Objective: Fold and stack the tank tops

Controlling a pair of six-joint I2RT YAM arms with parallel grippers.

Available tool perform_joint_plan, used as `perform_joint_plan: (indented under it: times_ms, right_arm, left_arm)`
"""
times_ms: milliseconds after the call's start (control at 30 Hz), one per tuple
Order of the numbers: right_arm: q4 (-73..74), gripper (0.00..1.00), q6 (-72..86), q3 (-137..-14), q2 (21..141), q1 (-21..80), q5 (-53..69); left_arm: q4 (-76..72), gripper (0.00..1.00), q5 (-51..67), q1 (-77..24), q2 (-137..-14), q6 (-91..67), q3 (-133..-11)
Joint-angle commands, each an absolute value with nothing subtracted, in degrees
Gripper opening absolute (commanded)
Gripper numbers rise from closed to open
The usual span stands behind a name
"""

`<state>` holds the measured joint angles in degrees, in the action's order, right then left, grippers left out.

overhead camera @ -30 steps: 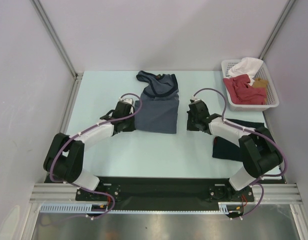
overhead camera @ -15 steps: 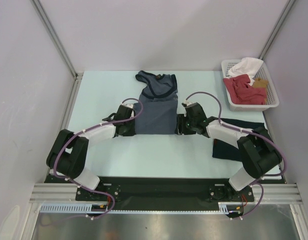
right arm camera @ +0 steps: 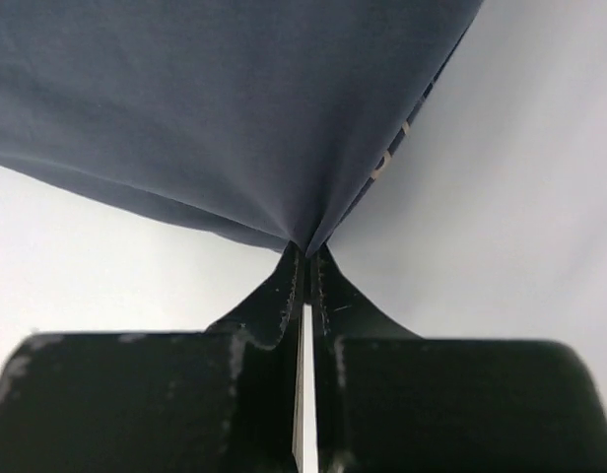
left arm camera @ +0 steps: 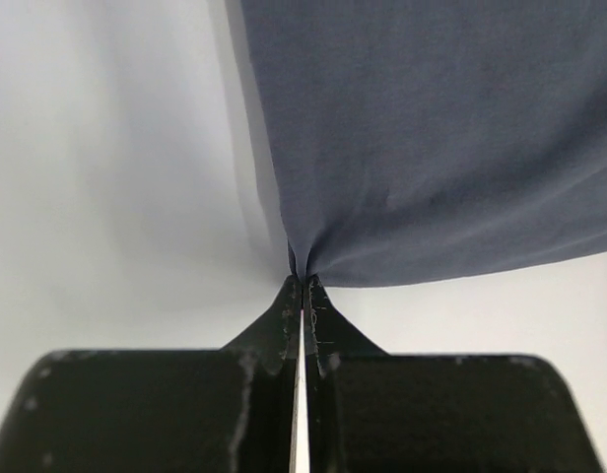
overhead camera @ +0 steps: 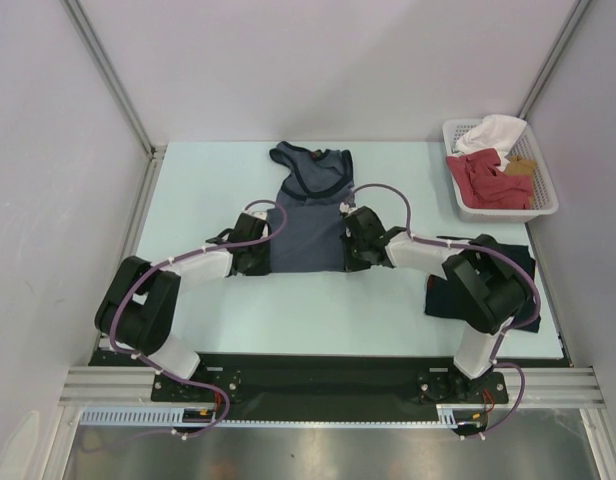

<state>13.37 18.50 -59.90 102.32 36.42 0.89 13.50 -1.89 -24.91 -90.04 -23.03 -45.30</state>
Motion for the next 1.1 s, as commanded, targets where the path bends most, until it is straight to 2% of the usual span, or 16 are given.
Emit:
perform_joint_plan:
  times_ms: [0,367,467,667,733,800,900,933,1000,1067]
  right_arm:
    - [17.49,0.0,20.03,-55.66,98.1,36.39,-2.63]
    - [20.64,0.0,28.55,-37.72,77.62,39.63,1.67]
    - [23.19,0.0,30.84,-36.04,73.31,40.78,1.67]
    - [25.31,0.01,31.91,-33.75,68.56,41.66,1.67]
    - [26.45,0.33,31.73,-34.63,68.47,41.92,2.02]
    - [27.15,0.53,31.73,-35.33,67.59,42.19,1.15]
    - [28.82,0.61,31.29,-37.0,65.04,41.49,-1.57]
    - [29.52,0.61,30.42,-38.05,64.69,40.79,-1.58]
    - [29.62,0.62,29.27,-39.19,64.86,36.84,0.34]
    - [28.66,0.64,27.34,-41.38,65.47,32.72,4.11]
  left_arm:
    - [12.57,0.0,1.22,-25.57,-89.39,-23.73,-44.04]
    - [7.66,0.0,5.35,-38.4,-79.2,-32.51,-28.4]
    - [5.45,0.0,6.59,-40.33,-75.25,-35.68,-23.75]
    - [8.87,0.0,3.87,-45.08,-67.33,-39.02,-22.41]
    - [10.02,0.02,3.96,-45.26,-65.57,-39.37,-22.32]
    - [11.68,0.11,3.61,-45.44,-64.78,-39.37,-22.59]
    - [13.79,0.22,1.33,-45.53,-62.85,-39.55,-23.03]
    - [15.1,0.28,0.62,-45.53,-61.45,-39.81,-23.2]
    - [15.64,0.32,0.26,-45.53,-60.12,-39.81,-23.03]
    - [16.43,0.41,0.26,-45.53,-59.07,-39.9,-23.38]
